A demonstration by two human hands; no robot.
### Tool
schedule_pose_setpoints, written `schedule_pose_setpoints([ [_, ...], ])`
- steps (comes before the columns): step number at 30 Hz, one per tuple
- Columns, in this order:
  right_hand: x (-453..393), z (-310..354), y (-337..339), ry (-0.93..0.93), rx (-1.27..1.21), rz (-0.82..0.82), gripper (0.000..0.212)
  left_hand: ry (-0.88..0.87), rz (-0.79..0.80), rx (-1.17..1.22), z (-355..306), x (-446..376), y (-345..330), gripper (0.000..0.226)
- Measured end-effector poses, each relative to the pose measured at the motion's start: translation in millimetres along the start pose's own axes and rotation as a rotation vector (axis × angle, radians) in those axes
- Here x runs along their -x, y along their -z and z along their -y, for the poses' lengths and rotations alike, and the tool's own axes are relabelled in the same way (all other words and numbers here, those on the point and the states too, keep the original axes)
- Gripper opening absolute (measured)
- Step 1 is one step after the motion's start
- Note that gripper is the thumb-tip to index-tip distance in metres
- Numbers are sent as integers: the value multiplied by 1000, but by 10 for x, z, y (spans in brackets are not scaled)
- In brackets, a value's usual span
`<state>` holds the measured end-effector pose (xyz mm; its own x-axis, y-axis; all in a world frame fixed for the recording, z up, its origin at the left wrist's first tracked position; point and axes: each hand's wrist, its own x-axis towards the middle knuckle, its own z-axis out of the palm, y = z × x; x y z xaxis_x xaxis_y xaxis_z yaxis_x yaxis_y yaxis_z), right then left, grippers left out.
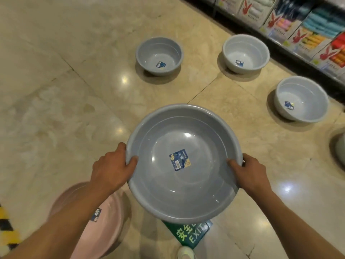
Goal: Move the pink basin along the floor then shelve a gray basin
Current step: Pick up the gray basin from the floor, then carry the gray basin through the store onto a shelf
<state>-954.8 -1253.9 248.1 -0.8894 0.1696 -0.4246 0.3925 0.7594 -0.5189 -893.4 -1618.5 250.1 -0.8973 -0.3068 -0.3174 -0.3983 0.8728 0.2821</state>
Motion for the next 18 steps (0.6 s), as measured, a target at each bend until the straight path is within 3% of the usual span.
schedule_pose_setpoints([
  [11, -4, 1097, 1597, 169, 15, -24, 15, 42, -119, 158, -770, 233, 1472, 25],
  [18, -266, 1616, 1872, 235, -28, -67, 13, 69, -205, 408, -921, -33, 1873, 15],
])
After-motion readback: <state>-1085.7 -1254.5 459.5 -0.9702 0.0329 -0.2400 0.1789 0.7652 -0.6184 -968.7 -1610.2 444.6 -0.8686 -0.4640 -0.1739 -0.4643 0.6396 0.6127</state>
